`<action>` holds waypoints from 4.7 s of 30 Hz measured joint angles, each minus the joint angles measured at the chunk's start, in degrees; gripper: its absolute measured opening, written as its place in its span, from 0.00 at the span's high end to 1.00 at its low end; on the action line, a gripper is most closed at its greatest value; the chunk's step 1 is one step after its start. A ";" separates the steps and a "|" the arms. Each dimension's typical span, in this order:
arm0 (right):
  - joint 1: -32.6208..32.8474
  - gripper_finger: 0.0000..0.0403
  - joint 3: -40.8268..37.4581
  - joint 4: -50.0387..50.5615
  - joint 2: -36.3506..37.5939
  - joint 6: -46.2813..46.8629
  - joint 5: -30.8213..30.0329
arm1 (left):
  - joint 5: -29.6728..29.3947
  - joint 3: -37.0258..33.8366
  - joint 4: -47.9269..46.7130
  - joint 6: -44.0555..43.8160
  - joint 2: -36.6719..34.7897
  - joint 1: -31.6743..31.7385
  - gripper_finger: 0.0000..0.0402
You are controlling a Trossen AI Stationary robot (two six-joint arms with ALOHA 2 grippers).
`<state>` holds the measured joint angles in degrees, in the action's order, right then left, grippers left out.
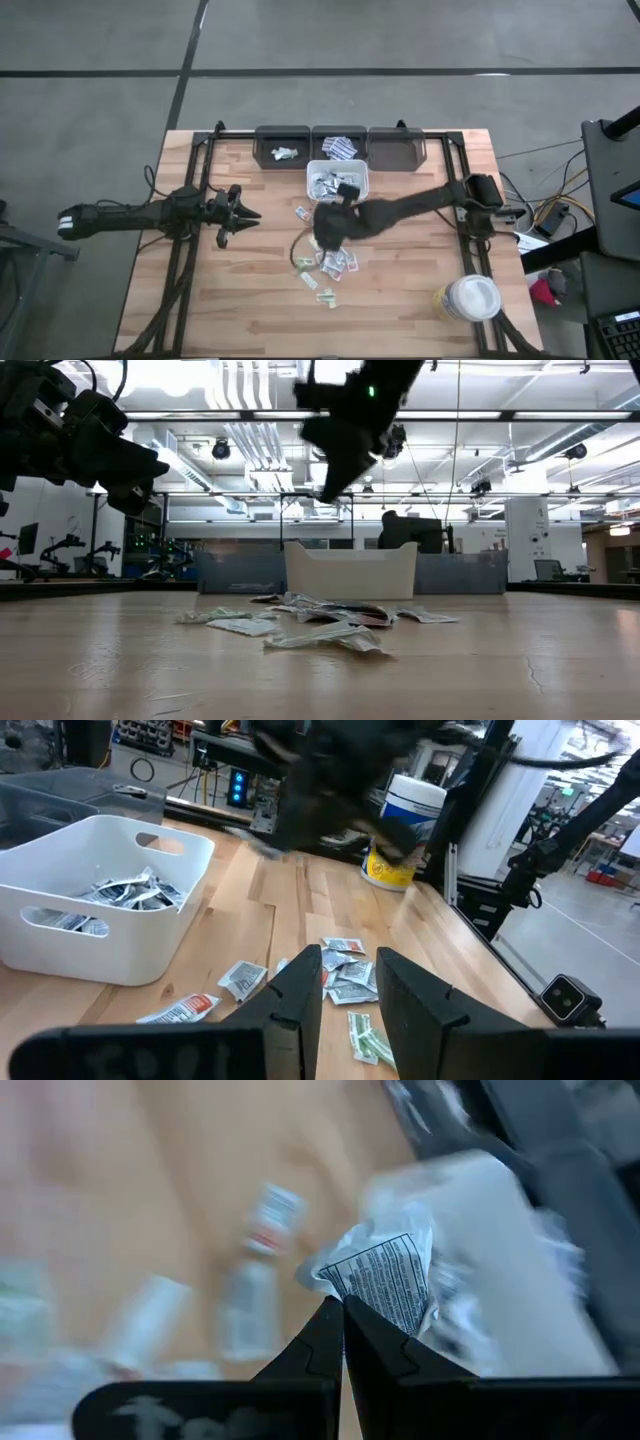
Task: Pick & Place First Aid Supplies
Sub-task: Put the blue alcohol pad into the white bin, then put the orange ointment pack into the right black bin
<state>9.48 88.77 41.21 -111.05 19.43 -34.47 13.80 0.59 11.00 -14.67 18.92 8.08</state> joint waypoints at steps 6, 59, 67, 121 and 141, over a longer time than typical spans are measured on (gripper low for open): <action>-7.88 0.98 0.00 5.46 0.45 -10.61 5.56 | -0.11 0.01 0.00 -0.05 0.00 -0.02 0.77; -18.27 0.70 -1.14 11.35 3.11 -17.49 53.86 | -4.93 0.00 -0.09 -1.93 -0.02 -0.01 0.77; -9.10 0.71 -4.78 12.14 3.09 -17.46 53.73 | -4.93 -0.01 -0.82 -1.62 -0.02 0.00 0.77; -3.09 0.63 -14.21 1.16 3.09 -8.02 42.98 | -4.91 0.01 -0.90 1.87 -0.02 0.00 0.77; -2.22 0.64 -13.92 -0.21 -5.01 -7.48 42.07 | -4.90 0.01 -0.84 2.12 0.00 0.00 0.77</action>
<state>7.26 74.85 41.00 -116.06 11.95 7.61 8.89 0.59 10.17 -12.55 18.92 8.08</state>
